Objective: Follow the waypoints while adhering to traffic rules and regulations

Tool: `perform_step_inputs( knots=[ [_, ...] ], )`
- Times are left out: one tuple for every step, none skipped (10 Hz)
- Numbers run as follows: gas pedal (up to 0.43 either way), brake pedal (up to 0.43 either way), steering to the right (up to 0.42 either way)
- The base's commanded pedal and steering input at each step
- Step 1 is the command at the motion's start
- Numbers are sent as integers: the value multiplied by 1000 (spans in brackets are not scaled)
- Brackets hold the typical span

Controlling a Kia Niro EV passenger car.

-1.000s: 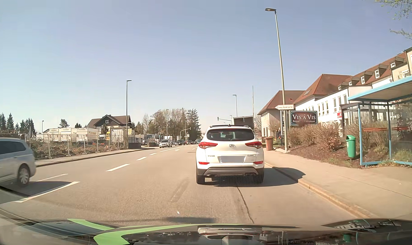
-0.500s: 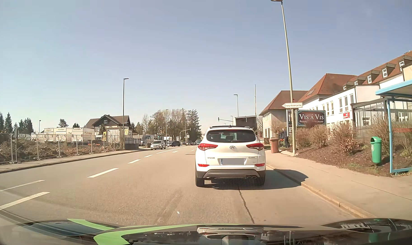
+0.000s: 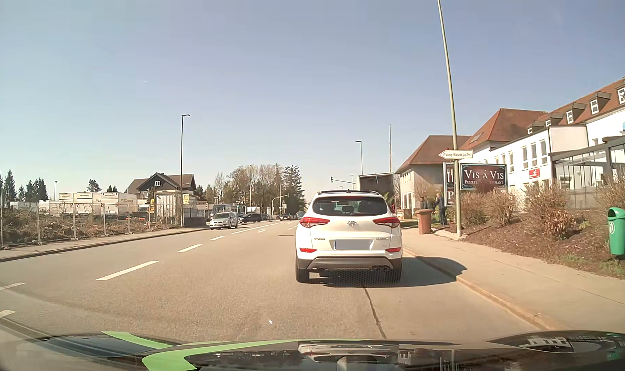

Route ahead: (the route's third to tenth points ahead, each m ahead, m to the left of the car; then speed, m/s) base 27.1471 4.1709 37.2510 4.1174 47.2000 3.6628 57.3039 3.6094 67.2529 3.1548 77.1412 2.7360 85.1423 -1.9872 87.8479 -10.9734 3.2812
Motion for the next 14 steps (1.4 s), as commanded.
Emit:
perform_step_inputs(
  knots=[
    [0,0,-3],
    [79,0,-3],
    [110,0,-3],
    [138,0,-4],
    [138,0,-3],
    [138,0,-4],
    [138,0,-5],
    [138,0,-9],
    [169,0,-9],
    [189,0,-9],
    [189,0,-9],
    [189,0,-9],
    [189,0,-10],
    [228,0,-10]
  ],
)
